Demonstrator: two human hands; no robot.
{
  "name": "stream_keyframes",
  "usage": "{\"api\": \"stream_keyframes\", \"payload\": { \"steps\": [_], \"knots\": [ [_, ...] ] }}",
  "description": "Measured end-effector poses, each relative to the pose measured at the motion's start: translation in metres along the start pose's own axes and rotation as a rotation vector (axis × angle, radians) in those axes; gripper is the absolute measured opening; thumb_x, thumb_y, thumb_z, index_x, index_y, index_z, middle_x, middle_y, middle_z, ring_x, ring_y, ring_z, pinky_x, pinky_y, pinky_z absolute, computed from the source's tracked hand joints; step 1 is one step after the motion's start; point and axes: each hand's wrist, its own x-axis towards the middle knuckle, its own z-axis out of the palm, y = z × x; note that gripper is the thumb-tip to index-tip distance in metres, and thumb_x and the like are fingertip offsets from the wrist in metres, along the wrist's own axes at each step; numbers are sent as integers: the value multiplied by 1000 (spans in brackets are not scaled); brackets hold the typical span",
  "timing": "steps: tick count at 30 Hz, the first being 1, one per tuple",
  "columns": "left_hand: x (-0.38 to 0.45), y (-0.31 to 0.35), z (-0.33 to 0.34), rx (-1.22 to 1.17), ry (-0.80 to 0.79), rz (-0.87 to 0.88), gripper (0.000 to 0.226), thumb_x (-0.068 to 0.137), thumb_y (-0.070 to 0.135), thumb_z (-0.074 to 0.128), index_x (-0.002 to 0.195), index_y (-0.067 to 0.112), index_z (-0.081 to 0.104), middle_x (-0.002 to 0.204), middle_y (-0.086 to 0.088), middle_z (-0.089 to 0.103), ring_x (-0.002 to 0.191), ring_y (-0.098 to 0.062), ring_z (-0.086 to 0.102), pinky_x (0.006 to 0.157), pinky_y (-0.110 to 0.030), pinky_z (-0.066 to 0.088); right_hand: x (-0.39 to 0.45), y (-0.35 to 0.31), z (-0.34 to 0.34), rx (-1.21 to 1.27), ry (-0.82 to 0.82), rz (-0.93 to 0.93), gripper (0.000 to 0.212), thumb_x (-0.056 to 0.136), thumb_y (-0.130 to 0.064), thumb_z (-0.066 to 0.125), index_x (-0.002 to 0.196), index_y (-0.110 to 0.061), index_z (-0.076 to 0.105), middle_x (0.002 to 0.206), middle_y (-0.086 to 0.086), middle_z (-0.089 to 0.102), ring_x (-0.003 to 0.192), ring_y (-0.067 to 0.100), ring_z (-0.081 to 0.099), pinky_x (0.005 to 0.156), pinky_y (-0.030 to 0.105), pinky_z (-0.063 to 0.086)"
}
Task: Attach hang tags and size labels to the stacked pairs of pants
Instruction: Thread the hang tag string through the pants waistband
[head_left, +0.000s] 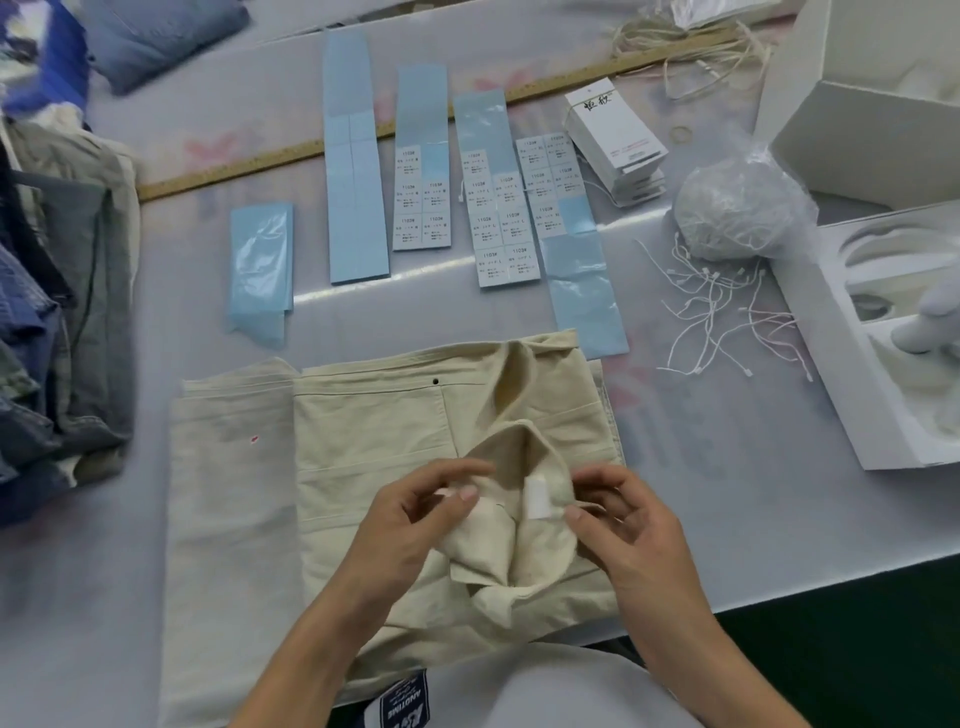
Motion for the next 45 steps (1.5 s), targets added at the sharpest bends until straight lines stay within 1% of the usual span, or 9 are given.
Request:
{"api": "stream_keyframes", "payload": {
  "steps": [3, 9, 12, 17, 23, 28, 33, 36, 45],
  "knots": [
    [0, -9, -1, -29, -113, 36, 48, 89, 44, 72, 136, 38, 60, 126, -1, 70, 110, -17, 69, 87, -33, 58, -4, 13, -33, -60, 297, 34, 27, 93, 7, 63, 100, -19, 69, 107, 10, 73, 98, 25, 71, 86, 36, 60],
    [17, -83, 10, 1299, -26, 366, 62, 97, 52, 42, 157, 35, 34, 166, -3, 26, 150, -26, 35, 115, -50, 22, 17, -4, -51, -536, 535, -402, 40, 99, -8, 57, 101, -47, 62, 115, -12, 61, 107, 12, 62, 89, 18, 52],
    [23, -107, 10, 1295, -44, 411, 63, 98, 52, 47, 157, 32, 37, 169, -5, 21, 153, -27, 28, 115, -54, 24, 48, -1, -23, -786, 367, -867, 34, 101, -9, 50, 129, -20, 64, 136, -1, 57, 129, 17, 54, 108, 24, 41],
    [31, -110, 4, 1180, 74, 526, 51, 93, 55, 50, 142, 43, 55, 158, 1, 45, 143, -14, 43, 108, -44, 35, 89, 50, 1, -1446, -75, -929, 47, 95, -39, 51, 135, -20, 65, 148, 2, 54, 140, 25, 48, 108, 47, 36],
    [58, -84, 17, 1120, 292, 669, 31, 76, 39, 55, 106, 36, 59, 109, 19, 73, 85, 0, 69, 78, -31, 41, 136, 21, 1, -1257, 17, -1011, 20, 87, -26, 61, 98, -24, 77, 96, -9, 72, 84, 12, 67, 72, 24, 47],
    [108, -49, 13, 1110, 463, 832, 31, 90, 23, 45, 96, 29, 74, 84, 14, 72, 72, -3, 68, 74, -23, 38, 215, -51, 10, -948, 223, -875, 22, 90, 3, 67, 105, -11, 73, 91, -6, 68, 77, 5, 59, 70, 19, 50],
    [199, 16, 31, 1089, 392, 793, 26, 78, 21, 71, 103, 15, 77, 108, -1, 73, 99, -19, 68, 78, -30, 53, 324, -112, 20, -1125, 134, -740, 27, 94, -4, 67, 120, -10, 72, 119, 4, 70, 110, 26, 64, 90, 35, 52],
    [253, 42, 45, 1249, 147, 592, 65, 59, 22, 88, 120, 14, 69, 129, -5, 65, 116, -24, 66, 95, -34, 54, 366, -120, 14, -1299, -115, -613, 40, 92, -17, 72, 132, -15, 67, 142, 3, 59, 134, 24, 48, 110, 30, 36],
    [308, -3, 43, 1356, 198, 631, 53, 103, 47, 38, 148, 23, 53, 155, 0, 49, 141, -20, 48, 116, -43, 30, 400, -123, -19, -1360, -425, -843, 38, 79, -13, 86, 114, -5, 76, 126, 15, 68, 117, 36, 63, 101, 44, 52]
  ]
}}
